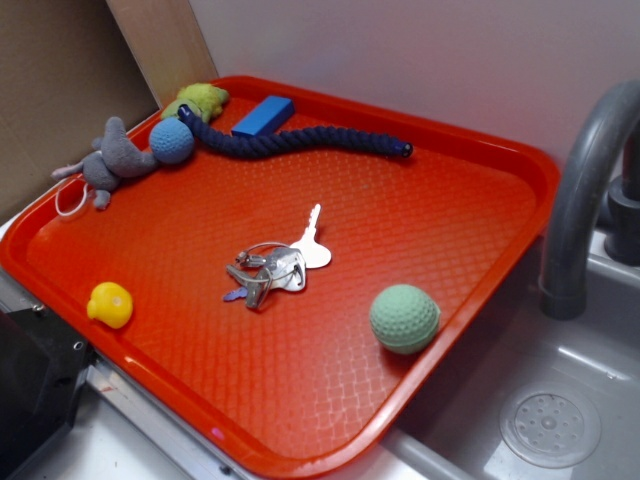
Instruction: Grab the green ball.
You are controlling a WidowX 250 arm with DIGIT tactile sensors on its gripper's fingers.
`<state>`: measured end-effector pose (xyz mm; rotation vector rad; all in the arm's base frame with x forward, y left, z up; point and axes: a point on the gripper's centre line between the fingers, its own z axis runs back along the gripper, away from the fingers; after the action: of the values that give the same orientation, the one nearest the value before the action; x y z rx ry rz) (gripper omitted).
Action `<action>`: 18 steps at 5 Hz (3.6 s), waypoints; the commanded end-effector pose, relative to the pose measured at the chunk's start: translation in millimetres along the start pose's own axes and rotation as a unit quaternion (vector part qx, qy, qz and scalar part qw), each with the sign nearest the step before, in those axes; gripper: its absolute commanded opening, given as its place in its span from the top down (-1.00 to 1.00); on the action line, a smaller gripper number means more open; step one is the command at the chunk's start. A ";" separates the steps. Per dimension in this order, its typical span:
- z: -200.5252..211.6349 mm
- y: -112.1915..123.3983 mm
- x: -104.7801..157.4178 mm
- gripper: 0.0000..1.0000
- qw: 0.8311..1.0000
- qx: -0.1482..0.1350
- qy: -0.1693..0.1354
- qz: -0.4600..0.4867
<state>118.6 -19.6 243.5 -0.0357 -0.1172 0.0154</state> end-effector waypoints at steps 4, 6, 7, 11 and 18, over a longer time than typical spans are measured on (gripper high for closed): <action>-74.7 -159.3 57.2 -1.00 0.926 -0.021 -0.086 -0.367; -136.1 -218.4 35.4 -1.00 0.802 -0.081 -0.135 -0.576; -158.6 -208.8 22.2 -1.00 0.728 -0.127 -0.108 -0.664; -191.3 -165.6 42.6 -1.00 0.706 -0.102 -0.129 -0.689; -216.2 -168.4 44.9 1.00 0.718 -0.179 -0.216 -0.637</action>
<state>213.1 -200.6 36.0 -0.3395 -0.5807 -1.4135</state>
